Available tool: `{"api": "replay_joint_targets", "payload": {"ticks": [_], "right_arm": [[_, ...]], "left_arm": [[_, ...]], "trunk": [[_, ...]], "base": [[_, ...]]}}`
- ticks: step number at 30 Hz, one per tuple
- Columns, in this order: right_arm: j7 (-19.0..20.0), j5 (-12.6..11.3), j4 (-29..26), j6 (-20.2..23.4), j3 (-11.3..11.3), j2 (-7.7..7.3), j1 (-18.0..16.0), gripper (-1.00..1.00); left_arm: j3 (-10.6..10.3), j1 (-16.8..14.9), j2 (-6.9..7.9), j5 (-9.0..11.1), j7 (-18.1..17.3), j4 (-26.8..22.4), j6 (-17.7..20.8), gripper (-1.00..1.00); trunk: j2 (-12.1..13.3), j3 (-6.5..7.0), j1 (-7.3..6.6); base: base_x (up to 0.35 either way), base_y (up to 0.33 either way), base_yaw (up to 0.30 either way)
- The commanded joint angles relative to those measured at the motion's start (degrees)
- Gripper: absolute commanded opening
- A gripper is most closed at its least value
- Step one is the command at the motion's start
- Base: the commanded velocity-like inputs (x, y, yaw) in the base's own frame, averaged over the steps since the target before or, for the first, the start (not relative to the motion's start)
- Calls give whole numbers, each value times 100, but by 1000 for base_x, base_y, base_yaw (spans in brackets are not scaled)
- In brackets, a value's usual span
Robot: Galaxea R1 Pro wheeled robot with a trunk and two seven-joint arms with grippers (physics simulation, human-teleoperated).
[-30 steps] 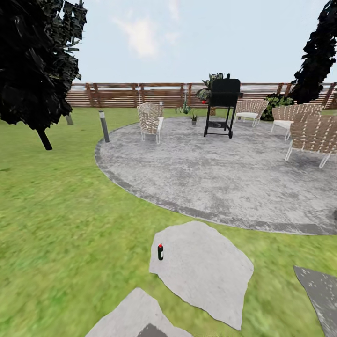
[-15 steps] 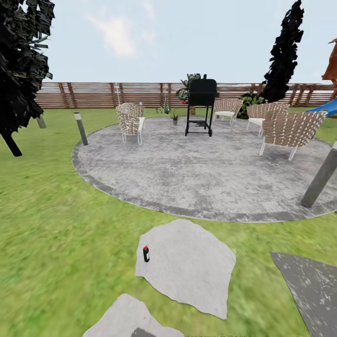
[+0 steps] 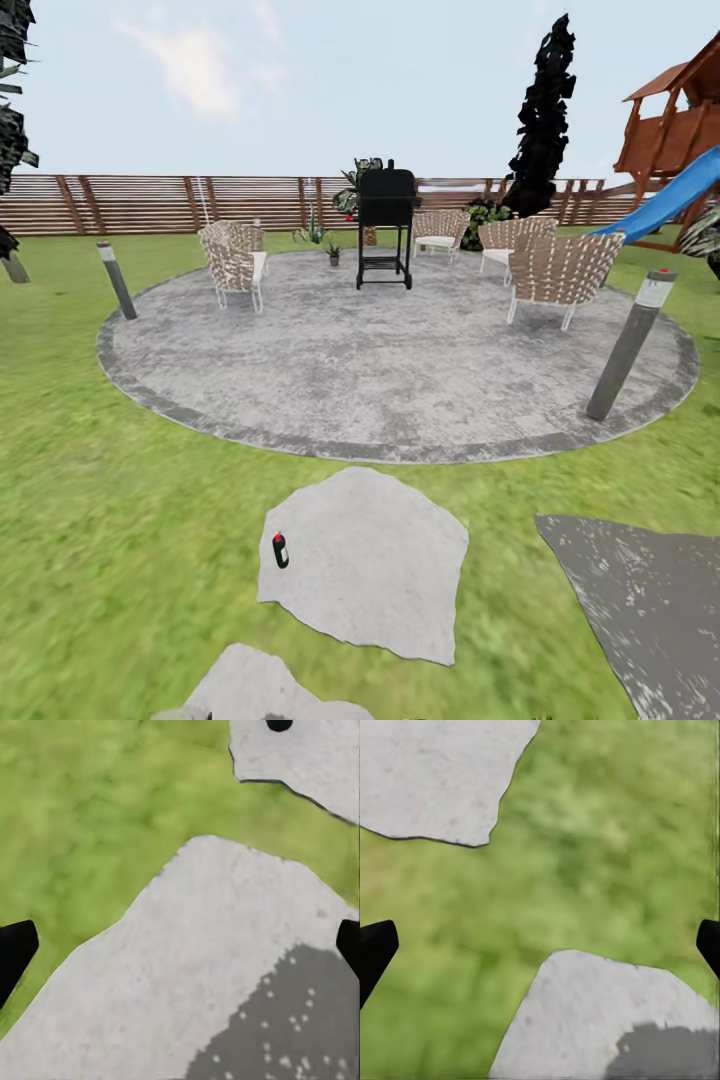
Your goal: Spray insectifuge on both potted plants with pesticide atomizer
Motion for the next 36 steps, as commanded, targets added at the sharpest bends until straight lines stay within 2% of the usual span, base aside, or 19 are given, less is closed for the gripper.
{"api": "replay_joint_targets", "payload": {"ticks": [1,2,5,8,11,16,19,21,25,27,36], "right_arm": [[-4,18,5,-18,-11,3,-5,100],[-5,17,7,-18,-11,3,-5,100],[-5,17,6,-18,-11,4,-5,100],[-7,22,0,-19,-2,10,-5,100],[-8,26,-145,-20,4,12,-23,100],[-14,29,-941,-14,1,4,-235,100],[-16,26,-1505,33,-1,0,-650,100],[-16,25,-1616,91,-2,0,-914,100],[-17,21,-1694,450,-5,-1,-1508,100],[-17,19,-1704,609,-12,-2,-1639,100],[29,55,-1521,785,33,12,-1771,100]], "left_arm": [[-7,-199,-9,-4,14,2,4,100],[-15,-291,-13,-6,14,1,24,100],[-155,-911,-36,-58,9,-3,350,100],[-260,-1208,-44,-95,9,-9,625,100],[-310,-1339,-39,-112,8,-35,745,100],[-342,-1390,-11,-119,4,-18,794,100],[-356,-1397,-13,-130,3,0,801,100],[-356,-1398,-21,-139,3,3,803,100],[-350,-1399,-31,-188,3,8,796,100],[-347,-1396,-35,-203,3,7,784,100],[-348,-1364,-34,-294,3,6,752,100]], "trunk": [[-2,-6,-1],[-2,-6,-1],[-2,-6,-1],[-2,-6,-1],[-2,-6,-1],[-2,-6,-1],[-2,-6,-1],[-2,-6,-1],[-2,-6,-1],[-2,-6,-1],[-2,-6,-1]], "base": [[0,0,-221],[0,0,-185],[0,0,-73],[0,0,-21],[0,0,-7],[0,0,-2],[0,0,0],[0,0,0],[0,0,0],[0,0,0],[95,-30,0]]}}
